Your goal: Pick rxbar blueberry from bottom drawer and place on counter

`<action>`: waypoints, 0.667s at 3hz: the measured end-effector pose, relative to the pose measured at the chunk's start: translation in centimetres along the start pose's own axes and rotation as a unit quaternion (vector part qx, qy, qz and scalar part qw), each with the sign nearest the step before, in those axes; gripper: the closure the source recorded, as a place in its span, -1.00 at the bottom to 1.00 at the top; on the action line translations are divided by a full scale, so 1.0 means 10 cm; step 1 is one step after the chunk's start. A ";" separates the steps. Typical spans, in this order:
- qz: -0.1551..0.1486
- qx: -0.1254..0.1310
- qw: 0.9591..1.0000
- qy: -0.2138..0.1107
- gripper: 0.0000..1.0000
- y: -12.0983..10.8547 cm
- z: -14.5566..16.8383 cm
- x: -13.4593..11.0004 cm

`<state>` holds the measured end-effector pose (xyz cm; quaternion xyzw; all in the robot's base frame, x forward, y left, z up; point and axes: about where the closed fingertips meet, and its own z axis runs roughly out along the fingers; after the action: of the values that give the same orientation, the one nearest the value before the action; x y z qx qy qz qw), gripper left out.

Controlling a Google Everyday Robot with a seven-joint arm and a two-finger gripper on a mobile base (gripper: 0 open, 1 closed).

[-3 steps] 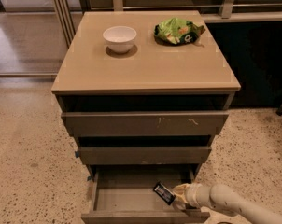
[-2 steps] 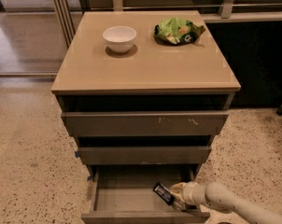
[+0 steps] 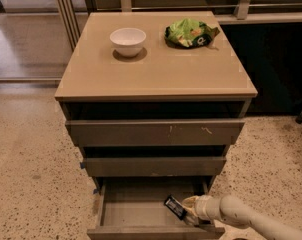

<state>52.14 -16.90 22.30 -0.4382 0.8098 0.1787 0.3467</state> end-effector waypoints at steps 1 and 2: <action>0.005 0.000 1.000 0.011 -0.31 0.00 0.02 0.06; 0.011 0.001 1.000 0.019 -0.78 -0.01 0.09 0.13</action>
Offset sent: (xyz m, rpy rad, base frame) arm 0.0024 -0.0084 -0.0237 -0.0384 0.0442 -0.0326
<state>52.10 -17.19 20.81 -0.4326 0.8209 0.1731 0.3301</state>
